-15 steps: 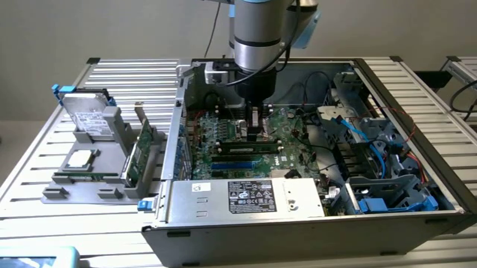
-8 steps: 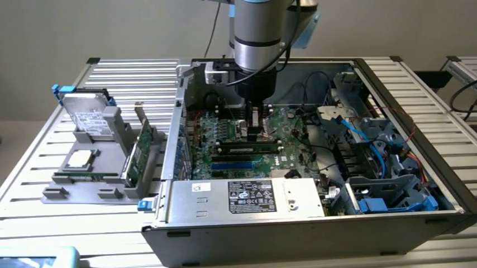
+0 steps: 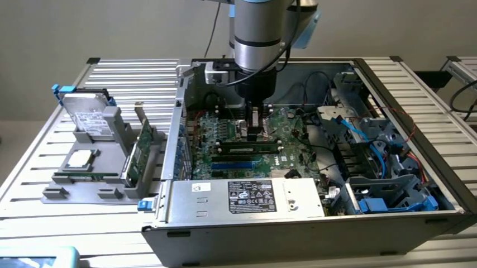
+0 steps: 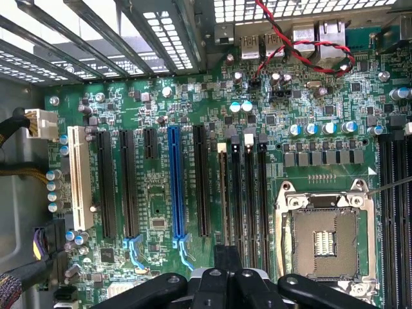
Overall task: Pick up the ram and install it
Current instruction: 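Press down the ram until it locks into place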
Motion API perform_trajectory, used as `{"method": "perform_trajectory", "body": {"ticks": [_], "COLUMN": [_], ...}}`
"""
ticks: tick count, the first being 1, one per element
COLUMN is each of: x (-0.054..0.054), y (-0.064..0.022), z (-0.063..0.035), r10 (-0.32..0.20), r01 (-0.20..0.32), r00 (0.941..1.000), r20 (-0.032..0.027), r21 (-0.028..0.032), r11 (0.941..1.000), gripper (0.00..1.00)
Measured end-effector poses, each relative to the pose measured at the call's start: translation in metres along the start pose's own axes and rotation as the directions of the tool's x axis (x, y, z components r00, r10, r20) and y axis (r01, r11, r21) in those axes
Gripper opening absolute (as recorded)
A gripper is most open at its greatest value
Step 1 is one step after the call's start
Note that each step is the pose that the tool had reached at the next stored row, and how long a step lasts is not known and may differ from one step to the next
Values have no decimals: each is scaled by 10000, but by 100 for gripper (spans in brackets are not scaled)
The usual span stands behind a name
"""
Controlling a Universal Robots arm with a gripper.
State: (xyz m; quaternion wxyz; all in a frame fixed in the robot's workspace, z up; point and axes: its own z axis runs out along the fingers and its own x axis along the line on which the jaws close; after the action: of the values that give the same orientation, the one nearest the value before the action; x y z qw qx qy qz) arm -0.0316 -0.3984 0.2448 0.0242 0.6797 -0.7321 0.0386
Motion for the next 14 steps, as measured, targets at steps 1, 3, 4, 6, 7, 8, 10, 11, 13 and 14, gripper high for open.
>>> {"method": "perform_trajectory", "body": {"ticks": [1, 3, 4, 6, 7, 8, 10, 11, 13, 14], "x": [0, 1, 0, 0, 0, 0, 0, 0, 0, 0], "y": [0, 0, 0, 0, 0, 0, 0, 0, 0, 0], "z": [0, -1, 0, 0, 0, 0, 1, 0, 0, 1], "r10": [54, 347, 513, 850, 996, 1163, 1480, 1622, 1879, 2001], "r01": [-54, -347, -513, -850, -996, -1163, -1480, -1623, -1879, -2002], "r00": [10000, 9994, 9987, 9964, 9950, 9932, 9890, 9867, 9822, 9798], "r20": [-2, -10, -14, -24, -30, -34, -45, -51, -61, -67], "r21": [-5, -31, -45, -74, -87, -101, -128, -140, -161, -171], "r11": [10000, 9994, 9987, 9964, 9950, 9932, 9889, 9866, 9820, 9796], "gripper": [11, 11, 11, 11, 11, 11, 11, 11, 11, 11]}}
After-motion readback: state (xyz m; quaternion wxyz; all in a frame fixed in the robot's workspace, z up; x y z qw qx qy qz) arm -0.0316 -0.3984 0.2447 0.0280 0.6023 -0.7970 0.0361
